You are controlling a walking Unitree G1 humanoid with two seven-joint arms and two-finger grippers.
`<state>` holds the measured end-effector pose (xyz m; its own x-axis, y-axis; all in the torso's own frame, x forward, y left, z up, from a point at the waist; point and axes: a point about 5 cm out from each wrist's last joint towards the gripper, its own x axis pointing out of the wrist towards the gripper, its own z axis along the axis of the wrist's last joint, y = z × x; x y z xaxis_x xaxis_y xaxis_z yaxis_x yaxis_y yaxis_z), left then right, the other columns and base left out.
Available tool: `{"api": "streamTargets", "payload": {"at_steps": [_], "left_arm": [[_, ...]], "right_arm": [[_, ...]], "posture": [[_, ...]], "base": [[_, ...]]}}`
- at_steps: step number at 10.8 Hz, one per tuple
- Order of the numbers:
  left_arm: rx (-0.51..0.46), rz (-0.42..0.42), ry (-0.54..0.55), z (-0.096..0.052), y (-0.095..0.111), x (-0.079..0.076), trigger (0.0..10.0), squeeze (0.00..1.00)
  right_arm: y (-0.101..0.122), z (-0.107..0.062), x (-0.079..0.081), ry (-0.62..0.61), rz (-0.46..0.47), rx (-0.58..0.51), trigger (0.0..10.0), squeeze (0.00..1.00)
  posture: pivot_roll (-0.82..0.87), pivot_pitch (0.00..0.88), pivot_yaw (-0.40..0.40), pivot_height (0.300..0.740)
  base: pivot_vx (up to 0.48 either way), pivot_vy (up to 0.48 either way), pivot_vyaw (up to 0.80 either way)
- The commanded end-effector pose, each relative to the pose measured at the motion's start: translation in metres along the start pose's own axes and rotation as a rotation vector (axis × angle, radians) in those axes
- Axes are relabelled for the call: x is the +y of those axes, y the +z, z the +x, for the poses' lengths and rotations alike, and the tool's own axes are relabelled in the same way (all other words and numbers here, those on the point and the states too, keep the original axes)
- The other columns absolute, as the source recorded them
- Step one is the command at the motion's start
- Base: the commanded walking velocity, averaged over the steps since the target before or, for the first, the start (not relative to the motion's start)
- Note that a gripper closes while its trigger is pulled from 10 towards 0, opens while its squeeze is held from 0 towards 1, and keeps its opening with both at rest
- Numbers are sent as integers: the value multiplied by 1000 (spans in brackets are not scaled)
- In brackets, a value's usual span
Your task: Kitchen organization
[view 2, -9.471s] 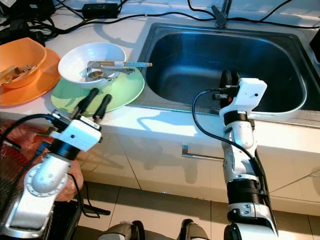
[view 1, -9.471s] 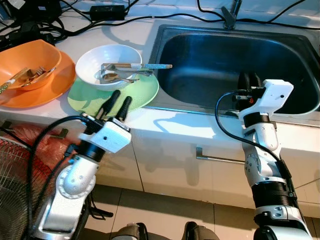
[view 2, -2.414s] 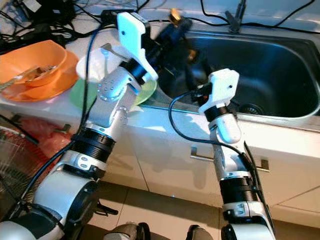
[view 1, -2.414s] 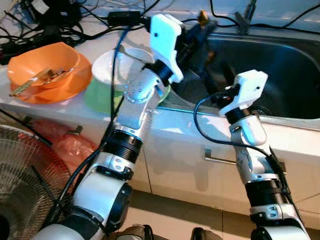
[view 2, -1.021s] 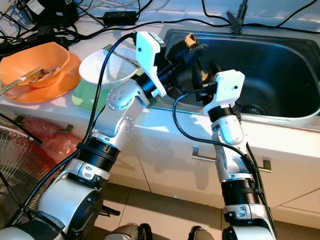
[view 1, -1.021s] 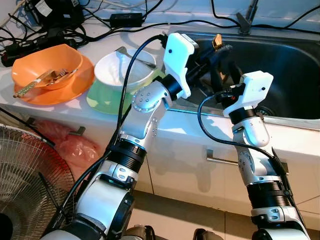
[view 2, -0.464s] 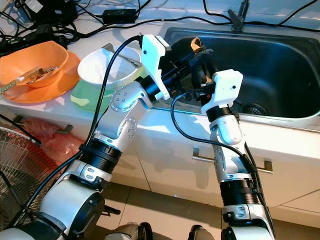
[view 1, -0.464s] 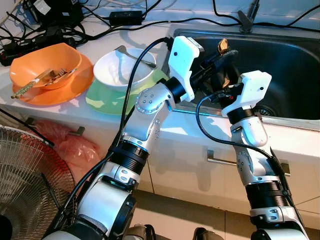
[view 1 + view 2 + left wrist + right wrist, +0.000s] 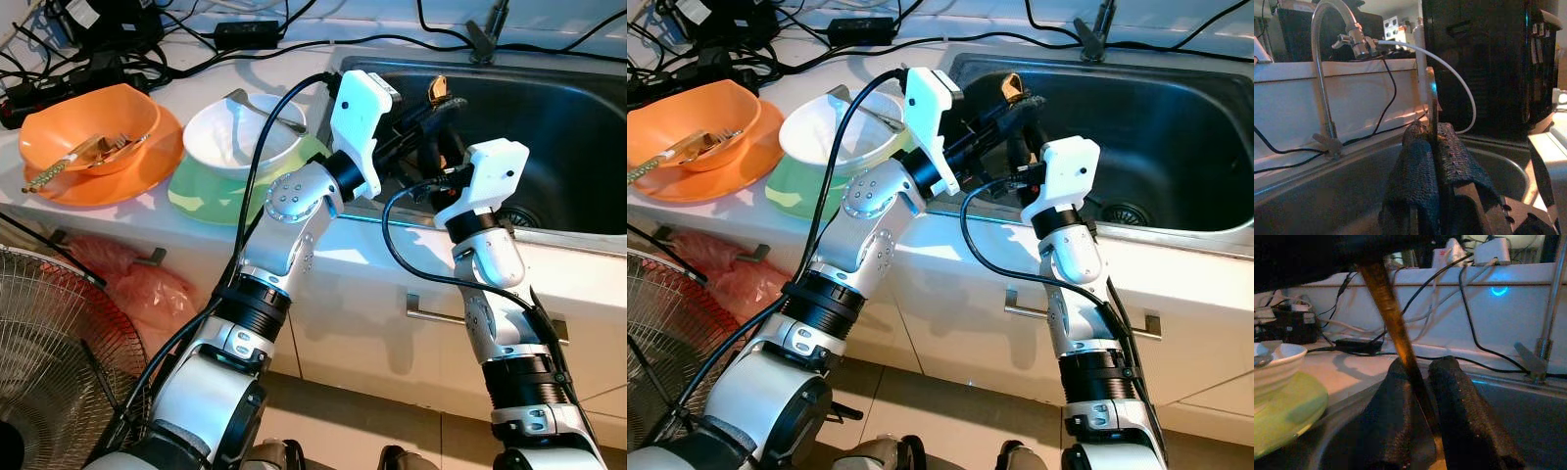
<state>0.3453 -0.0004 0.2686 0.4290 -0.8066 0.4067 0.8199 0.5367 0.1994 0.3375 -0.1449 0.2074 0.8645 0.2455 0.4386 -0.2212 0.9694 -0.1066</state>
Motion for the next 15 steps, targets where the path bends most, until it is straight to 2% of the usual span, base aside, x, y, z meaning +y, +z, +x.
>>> {"api": "streamTargets", "payload": {"at_steps": [1, 8, 9, 13, 15], "left_arm": [[-7, 18, -14, -1, 2, -3, 10000, 0], [38, 43, 47, -10, -9, 1, 10000, 0], [48, 56, 66, -11, -10, 3, 10000, 1000], [28, 73, 125, -21, -4, 10, 10000, 1000], [2, 198, 236, -34, 7, 18, 10000, 1000]], "right_arm": [[-2, 0, 3, 9, -1, 13, 0, 0], [-6, 0, 0, -16, -3, 33, 0, 0], [-6, 1, -4, -46, -2, 37, 10000, 0], [-8, 0, -12, -104, -6, 48, 10000, 0], [-10, -1, -22, -174, -21, 55, 10000, 0]], "posture": [[16, 124, 105, 740], [25, 130, 98, 740], [25, 133, 98, 740], [35, 142, 96, 740], [40, 148, 94, 740]], "base": [[0, 0, 0], [0, 0, 0], [0, 0, 0], [0, 0, 0], [0, 0, 0]]}}
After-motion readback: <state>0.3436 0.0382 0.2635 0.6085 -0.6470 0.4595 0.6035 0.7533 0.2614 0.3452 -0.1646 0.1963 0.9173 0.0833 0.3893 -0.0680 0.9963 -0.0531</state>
